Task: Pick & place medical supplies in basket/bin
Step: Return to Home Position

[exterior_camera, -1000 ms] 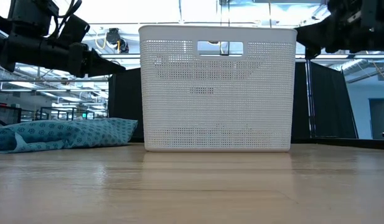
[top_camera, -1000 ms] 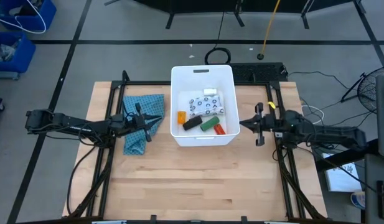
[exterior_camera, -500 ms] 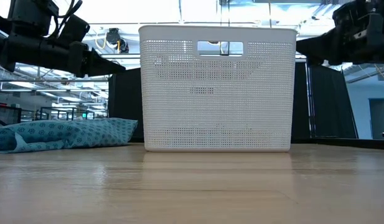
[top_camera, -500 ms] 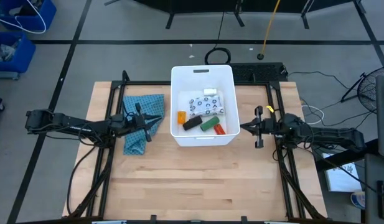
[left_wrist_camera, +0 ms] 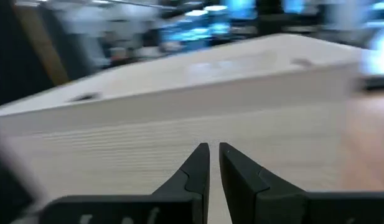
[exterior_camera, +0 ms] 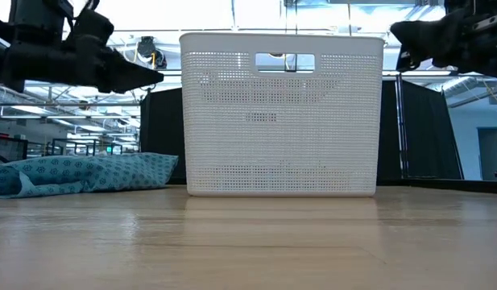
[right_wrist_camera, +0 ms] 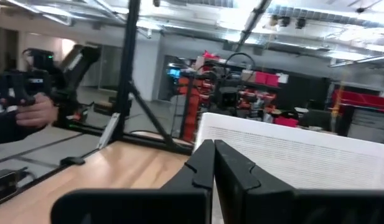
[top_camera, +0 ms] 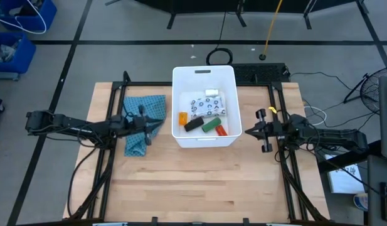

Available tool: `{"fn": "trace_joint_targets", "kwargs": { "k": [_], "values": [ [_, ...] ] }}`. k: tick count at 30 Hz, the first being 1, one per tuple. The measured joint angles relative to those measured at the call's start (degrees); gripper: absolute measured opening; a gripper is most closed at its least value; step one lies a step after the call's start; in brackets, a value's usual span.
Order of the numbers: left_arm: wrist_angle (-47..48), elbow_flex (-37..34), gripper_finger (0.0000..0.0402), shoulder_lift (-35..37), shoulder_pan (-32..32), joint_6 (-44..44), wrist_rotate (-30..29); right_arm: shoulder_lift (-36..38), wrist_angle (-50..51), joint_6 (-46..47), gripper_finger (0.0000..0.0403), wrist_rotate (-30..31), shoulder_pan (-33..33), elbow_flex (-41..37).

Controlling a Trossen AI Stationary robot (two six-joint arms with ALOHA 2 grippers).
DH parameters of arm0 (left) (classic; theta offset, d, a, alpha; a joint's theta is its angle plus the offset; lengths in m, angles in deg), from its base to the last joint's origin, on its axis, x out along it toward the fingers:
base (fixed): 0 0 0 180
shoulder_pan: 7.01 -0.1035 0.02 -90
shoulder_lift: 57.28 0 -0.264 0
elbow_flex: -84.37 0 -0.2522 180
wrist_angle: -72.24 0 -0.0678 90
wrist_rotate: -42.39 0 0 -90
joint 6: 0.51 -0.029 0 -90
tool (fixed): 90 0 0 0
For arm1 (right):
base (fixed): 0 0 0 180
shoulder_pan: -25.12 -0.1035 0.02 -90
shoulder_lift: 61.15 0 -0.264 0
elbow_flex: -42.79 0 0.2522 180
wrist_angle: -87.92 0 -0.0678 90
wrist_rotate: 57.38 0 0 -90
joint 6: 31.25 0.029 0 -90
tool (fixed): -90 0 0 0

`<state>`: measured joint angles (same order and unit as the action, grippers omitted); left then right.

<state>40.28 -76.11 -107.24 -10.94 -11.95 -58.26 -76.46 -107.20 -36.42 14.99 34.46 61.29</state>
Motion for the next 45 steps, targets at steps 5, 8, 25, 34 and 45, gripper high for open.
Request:
{"fn": "trace_joint_targets", "kwargs": {
  "k": [5,8,25,34,45],
  "values": [
    [2.0,0.0,0.0042,0.0,0.1,-2.6,15.3,0.0,0.3,1.5,0.0000,-3.6,-0.1,0.0],
    [2.2,0.0,0.0039,1.6,0.0,-2.4,13.1,0.5,1.4,1.5,0.0000,-3.6,-0.1,0.0],
    [19.7,-2.8,0.0003,21.9,5.3,-3.9,11.9,10.0,9.2,7.1,0.0000,-0.1,-0.1,-3.2],
    [23.8,-5.2,0.0003,28.4,5.2,-2.9,9.6,10.4,11.4,4.8,0.0000,1.7,-0.1,-3.7],
    [26.1,-5.2,0.0004,29.1,5.1,-2.8,9.6,10.4,12.8,4.5,0.0000,2.6,-0.1,-3.8]
  ]
}}
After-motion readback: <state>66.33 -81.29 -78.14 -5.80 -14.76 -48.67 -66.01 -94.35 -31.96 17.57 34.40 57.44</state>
